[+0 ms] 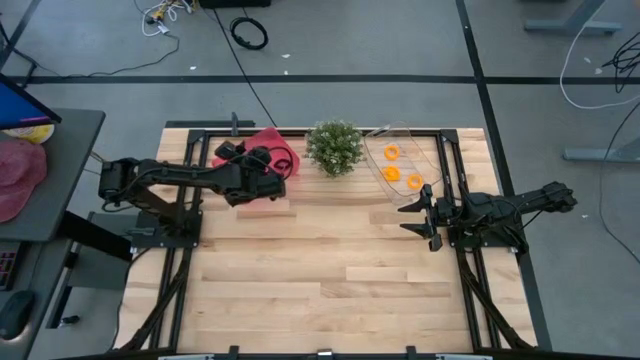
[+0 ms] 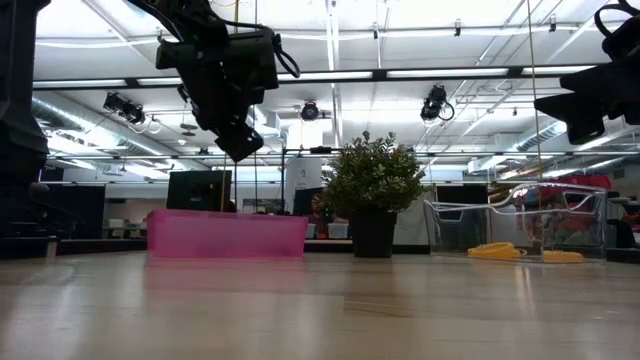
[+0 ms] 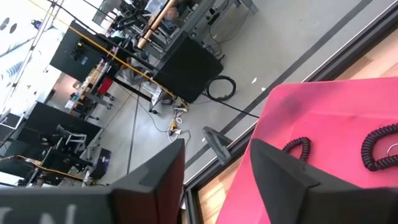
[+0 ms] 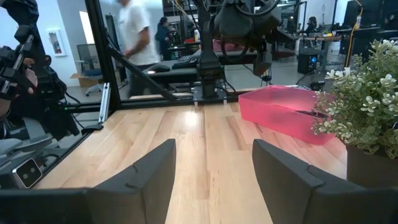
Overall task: Sort spring keychains
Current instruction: Return to Home Position
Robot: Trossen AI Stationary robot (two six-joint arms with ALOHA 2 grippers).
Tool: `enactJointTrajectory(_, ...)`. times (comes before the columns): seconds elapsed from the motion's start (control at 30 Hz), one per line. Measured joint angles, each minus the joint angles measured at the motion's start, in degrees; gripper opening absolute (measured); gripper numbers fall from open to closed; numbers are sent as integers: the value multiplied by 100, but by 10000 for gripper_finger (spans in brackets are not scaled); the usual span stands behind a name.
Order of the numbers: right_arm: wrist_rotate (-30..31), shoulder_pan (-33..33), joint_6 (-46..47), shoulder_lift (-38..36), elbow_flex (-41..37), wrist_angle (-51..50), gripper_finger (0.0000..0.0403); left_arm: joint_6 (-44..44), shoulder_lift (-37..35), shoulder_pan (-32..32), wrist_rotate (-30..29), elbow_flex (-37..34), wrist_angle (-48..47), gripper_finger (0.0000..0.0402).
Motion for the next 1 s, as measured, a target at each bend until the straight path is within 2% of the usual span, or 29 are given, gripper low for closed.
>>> enactJointTrajectory(0.13,1,1,0,0,0,2,215,68,0,-2,1,0,72,204)
enactJointTrajectory(0.27,1,0,-1,0,0,0,215,162,0,-2,-58,0,90,208)
enactJointTrajectory(0.43,0,0,0,0,0,0,215,723,0,-2,-758,0,458,208)
enactJointTrajectory(0.5,1,1,0,0,0,0,215,806,0,-10,-840,0,486,209)
enactJointTrajectory(0.67,0,0,0,1,0,0,215,787,0,-13,-535,0,495,209)
enactJointTrajectory(0.87,0,1,0,1,0,1,215,316,0,-5,-497,0,505,209)
enactJointTrajectory(1.0,1,1,-1,0,0,0,215,483,0,0,57,0,524,209)
